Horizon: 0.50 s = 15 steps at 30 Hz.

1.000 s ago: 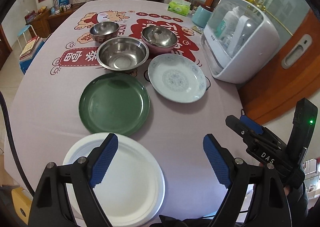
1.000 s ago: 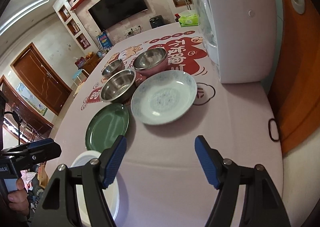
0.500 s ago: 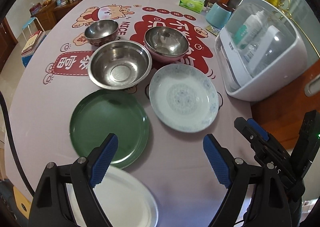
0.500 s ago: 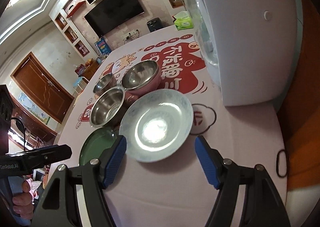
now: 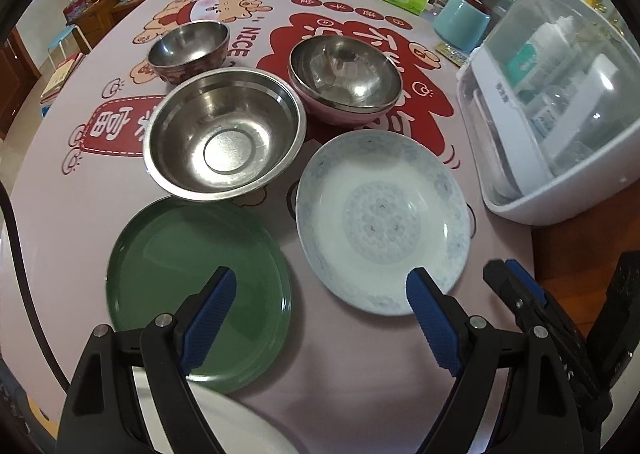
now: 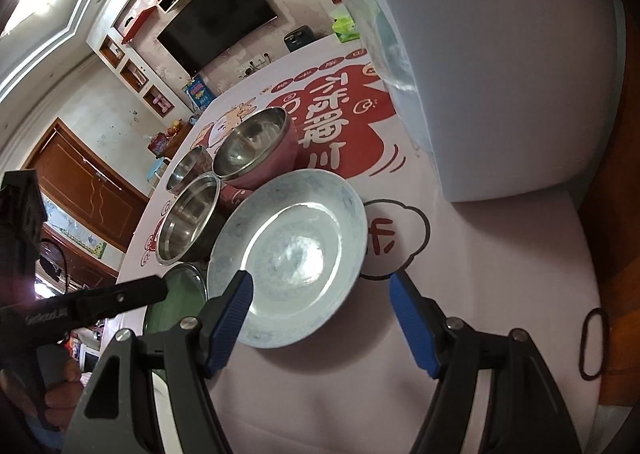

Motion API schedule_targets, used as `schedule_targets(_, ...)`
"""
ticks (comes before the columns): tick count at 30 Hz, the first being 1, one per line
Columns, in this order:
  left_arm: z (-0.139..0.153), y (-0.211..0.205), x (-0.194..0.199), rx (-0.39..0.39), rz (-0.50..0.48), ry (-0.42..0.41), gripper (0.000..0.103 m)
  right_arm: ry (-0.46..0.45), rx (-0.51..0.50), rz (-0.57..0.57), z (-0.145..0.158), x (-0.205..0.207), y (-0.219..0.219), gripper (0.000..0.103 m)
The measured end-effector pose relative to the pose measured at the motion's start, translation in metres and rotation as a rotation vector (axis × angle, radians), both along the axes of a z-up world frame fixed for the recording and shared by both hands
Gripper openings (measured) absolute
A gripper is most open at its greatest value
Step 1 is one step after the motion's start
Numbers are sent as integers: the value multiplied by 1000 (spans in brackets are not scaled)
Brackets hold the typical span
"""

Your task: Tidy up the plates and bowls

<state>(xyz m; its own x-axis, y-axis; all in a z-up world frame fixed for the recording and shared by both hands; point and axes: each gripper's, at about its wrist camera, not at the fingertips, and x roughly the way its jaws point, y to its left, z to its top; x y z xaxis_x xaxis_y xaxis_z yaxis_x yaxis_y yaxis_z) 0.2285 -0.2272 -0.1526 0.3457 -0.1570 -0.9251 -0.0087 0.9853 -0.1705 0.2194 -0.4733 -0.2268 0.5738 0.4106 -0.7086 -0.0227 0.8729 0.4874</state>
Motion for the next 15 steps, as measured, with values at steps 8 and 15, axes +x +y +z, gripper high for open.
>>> schedule_targets(8,-30,-8,24,-14,-13,12,82,52,42,16,-28,11,-3,60)
schedule_targets(15,-48,-5,39,-36,-8,1,72,85,74,16,-43,21,-3,39)
